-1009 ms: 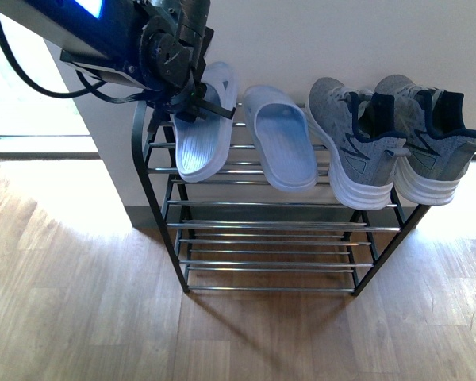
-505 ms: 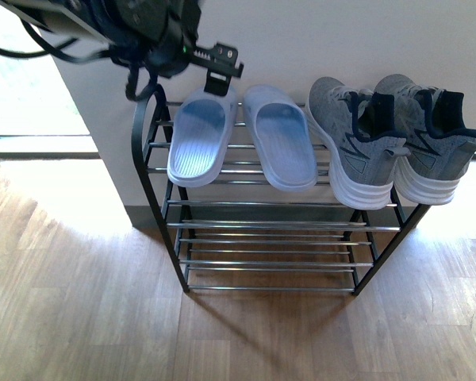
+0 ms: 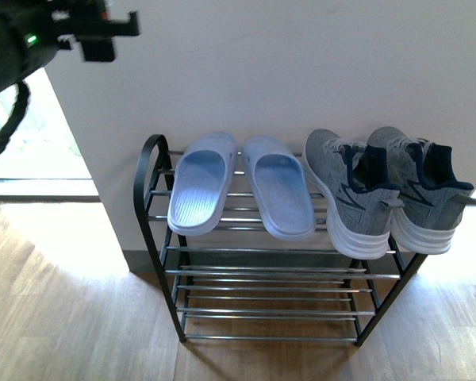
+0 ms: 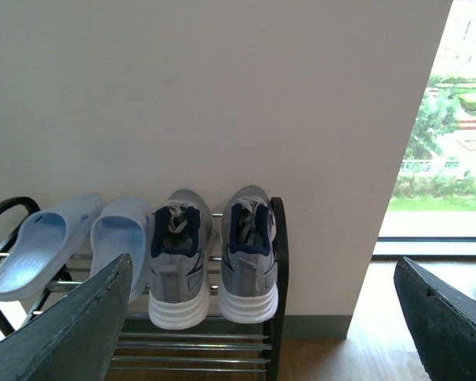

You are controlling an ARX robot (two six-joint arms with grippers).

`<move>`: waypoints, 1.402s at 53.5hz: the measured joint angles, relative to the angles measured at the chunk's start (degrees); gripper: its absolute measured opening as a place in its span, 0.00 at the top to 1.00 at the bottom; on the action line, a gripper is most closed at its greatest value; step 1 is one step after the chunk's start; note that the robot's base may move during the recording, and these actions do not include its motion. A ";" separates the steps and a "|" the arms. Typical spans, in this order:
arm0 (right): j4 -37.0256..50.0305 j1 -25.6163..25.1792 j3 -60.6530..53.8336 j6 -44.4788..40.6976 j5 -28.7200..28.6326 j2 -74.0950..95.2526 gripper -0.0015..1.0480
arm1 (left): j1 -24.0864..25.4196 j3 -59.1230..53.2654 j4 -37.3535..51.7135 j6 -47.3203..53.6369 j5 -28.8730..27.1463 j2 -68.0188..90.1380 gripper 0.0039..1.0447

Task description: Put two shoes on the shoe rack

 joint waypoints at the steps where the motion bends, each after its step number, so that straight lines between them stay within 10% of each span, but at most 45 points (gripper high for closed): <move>1: 0.00 0.00 0.00 0.00 0.00 0.00 0.09 | 0.48 -1.99 1.14 -0.09 0.33 -0.94 0.57; 14: 0.00 0.00 0.00 0.00 0.00 0.00 0.09 | 4.59 -20.24 5.14 -0.35 4.87 -13.03 1.00; 75: 0.00 0.00 0.00 0.00 0.00 0.00 0.09 | 14.62 -46.47 -24.83 -0.52 14.82 -69.18 0.99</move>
